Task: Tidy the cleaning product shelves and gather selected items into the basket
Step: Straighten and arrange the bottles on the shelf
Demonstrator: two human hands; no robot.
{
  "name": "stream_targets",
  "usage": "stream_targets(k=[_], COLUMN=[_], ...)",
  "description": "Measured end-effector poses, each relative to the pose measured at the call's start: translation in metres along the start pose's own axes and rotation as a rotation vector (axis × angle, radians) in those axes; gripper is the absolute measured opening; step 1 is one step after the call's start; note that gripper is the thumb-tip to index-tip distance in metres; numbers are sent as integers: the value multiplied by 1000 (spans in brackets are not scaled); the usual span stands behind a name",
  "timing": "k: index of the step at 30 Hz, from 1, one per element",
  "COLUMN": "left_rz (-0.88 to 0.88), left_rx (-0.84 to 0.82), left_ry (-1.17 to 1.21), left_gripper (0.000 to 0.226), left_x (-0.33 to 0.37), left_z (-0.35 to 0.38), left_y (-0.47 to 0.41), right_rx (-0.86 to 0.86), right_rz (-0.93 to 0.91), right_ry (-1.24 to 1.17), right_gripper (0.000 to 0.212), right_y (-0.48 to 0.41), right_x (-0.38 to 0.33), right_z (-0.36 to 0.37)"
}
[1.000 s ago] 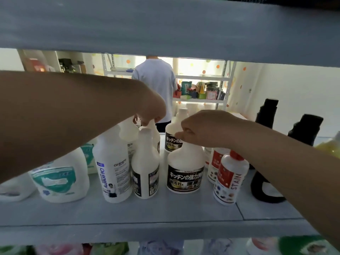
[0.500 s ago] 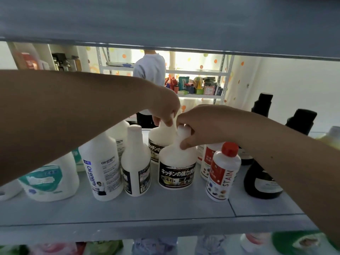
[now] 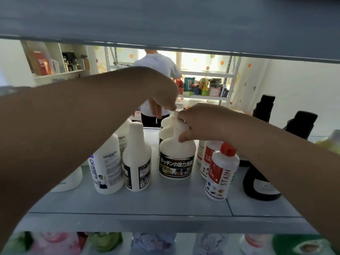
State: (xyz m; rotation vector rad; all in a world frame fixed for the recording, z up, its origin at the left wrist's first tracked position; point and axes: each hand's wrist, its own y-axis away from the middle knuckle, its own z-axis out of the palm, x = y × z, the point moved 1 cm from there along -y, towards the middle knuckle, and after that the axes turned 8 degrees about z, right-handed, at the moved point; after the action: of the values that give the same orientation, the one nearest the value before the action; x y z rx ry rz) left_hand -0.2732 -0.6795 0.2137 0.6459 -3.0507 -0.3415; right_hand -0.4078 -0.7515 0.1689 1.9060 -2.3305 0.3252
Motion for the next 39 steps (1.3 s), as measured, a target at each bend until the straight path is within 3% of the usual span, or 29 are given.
stream_targets(k=[2,5,10,12,16,21,25,28,30,34,37,39], left_rz=[-96,-118,-89,-82,-30,-99,-100,-111,-114,-162,-34,7], left_rx=[-44,-183,-206,-143,5,318,595,666,814,973,931,882], left_ry=[-21,-292,-166,-141,47,232,533,748,794,826,866,890], left_gripper=[28,39,40,30,17,38,64,82,91,104,104,98], left_x=[-9,-5,4,4,11,35,58,67,68,80,86,86], left_z=[1,19,33,34,43,78,134,186,211,232,237,237], left_y=[15,46,76,82,102,115,126,122,113,100,96,94], right_rx=[-5,-16,13,106,327,622,615,640,593,518,525,496], right_rz=[14,44,102,127,202,278,328,305,329,430,476,476], right_ry=[-6,-22,-62,-108,-293,-650,-1007,-1047,-1127,-1203,-1148,-1173], right_gripper=[36,49,70,74,57,61,88,103,108,94,63,60], right_y=[-1,-2,18,36,75,113,124,131,131,128,124,123], right_x=[1,-1,4,11,18,12,-5,-13,-12,-4,-2,-1], right_z=[0,1,-3,-4,12,61,113,147,162,180,182,181])
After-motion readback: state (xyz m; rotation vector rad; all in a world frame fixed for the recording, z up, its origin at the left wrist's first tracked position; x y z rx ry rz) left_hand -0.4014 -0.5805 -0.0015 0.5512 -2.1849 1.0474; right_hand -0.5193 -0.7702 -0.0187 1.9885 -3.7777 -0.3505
